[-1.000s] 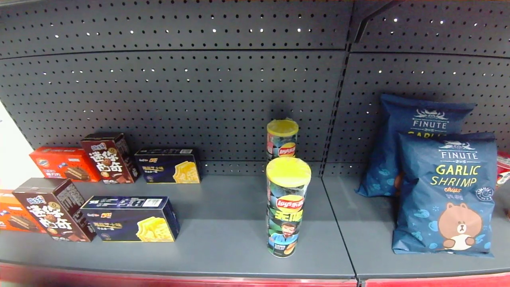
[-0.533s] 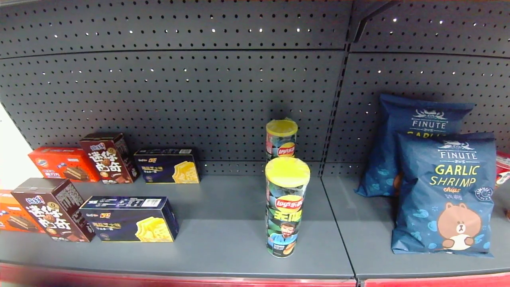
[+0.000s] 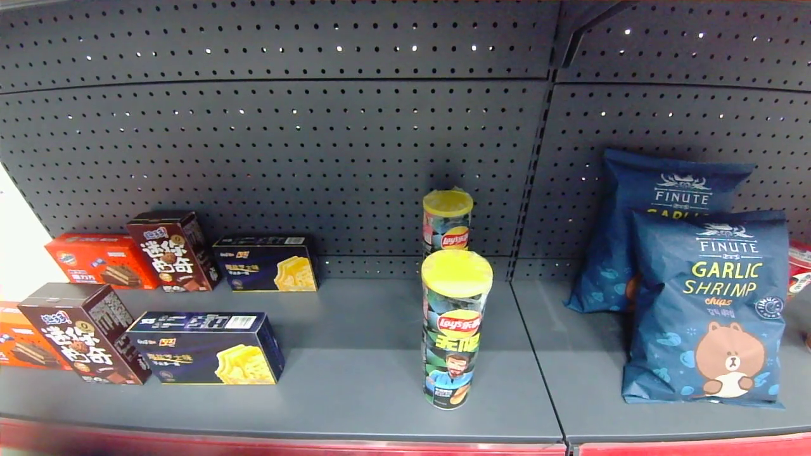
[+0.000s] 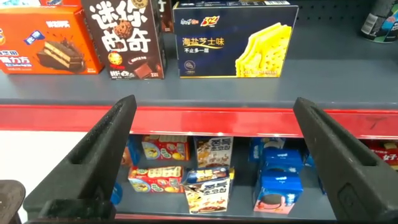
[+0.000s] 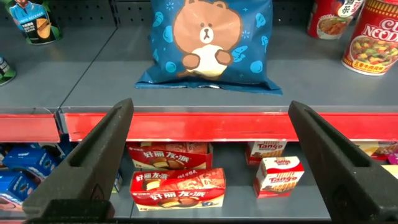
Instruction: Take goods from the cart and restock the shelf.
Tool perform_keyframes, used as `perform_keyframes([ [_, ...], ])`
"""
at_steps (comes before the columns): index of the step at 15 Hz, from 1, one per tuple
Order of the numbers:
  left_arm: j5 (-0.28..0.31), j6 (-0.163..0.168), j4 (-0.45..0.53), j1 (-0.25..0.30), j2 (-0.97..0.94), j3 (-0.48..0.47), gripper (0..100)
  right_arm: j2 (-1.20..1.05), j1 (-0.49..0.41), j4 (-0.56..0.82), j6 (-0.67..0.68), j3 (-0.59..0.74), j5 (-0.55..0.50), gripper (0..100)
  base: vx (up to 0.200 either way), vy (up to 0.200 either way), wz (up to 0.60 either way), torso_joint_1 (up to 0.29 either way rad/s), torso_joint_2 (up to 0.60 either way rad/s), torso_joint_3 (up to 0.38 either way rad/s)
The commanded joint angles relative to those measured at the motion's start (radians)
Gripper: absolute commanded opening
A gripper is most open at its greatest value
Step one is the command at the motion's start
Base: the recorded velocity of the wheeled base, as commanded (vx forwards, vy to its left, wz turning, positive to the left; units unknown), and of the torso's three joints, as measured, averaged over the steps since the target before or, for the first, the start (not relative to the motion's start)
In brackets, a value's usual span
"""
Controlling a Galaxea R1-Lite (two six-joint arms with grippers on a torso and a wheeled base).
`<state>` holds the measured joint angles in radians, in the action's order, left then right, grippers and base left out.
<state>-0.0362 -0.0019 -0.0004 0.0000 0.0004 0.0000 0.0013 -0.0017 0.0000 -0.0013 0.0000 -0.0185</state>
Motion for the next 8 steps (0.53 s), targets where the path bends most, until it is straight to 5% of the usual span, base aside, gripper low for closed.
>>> perform_keyframes([
  [1, -0.001, -0.001, 0.0, 0.0, 0.0, 0.0, 100, 0.002, 0.0, 0.0, 0.0, 0.0, 0.0, 100, 0.0, 0.0, 0.0, 0.0, 0.0, 0.0],
  [8, 0.001, -0.001, 0.0, 0.0, 0.0, 0.0, 100, 0.003, 0.0, 0.0, 0.0, 0.0, 0.0, 100, 0.0, 0.0, 0.0, 0.0, 0.0, 0.0],
])
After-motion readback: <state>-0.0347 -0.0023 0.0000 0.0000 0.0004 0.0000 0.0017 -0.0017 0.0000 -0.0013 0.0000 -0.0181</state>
